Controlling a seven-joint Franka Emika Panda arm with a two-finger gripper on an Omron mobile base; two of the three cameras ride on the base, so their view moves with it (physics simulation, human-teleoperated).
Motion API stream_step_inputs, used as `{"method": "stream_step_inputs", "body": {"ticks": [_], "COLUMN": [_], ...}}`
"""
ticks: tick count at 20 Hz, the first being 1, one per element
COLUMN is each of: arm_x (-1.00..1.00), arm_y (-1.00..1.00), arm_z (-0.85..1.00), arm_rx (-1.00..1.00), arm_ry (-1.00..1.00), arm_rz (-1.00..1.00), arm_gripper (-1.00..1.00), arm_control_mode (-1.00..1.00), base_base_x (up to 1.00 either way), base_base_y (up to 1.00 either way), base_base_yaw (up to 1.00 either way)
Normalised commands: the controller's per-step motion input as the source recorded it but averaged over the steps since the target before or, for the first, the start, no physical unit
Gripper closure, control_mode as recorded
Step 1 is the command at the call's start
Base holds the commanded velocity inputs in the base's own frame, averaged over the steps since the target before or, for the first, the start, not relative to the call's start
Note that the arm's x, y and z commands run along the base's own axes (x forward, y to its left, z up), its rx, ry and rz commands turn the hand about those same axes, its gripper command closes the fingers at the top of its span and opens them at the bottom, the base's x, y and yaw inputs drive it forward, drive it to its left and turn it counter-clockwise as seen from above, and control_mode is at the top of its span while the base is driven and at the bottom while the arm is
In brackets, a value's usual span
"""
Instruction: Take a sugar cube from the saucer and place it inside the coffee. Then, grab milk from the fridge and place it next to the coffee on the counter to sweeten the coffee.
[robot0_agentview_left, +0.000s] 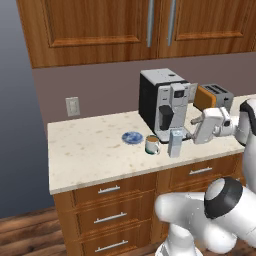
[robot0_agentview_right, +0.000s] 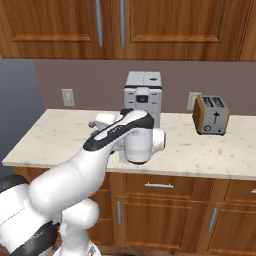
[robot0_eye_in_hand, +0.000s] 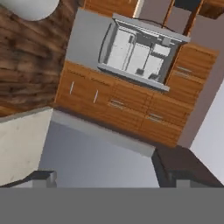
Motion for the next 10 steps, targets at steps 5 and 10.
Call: {"method": "stream_step_inputs", "body": {"ticks": [5, 10], "arm_x": [-0.5, -0.48], "arm_y": [1.0, 0.96], "arm_z": [0.84, 0.52], "arm_rx": [-0.4, -0.55], "arm_ry": [-0.78, -0.77], "arm_rz": [0.0, 0.04], "arm_gripper": [-1.0, -1.0], "arm_control_mode": [-1.0, -1.0], "base_base_x": [0.0, 0.0], "base_base_y": [0.0, 0.0], "base_base_yaw": [0.0, 0.0]}}
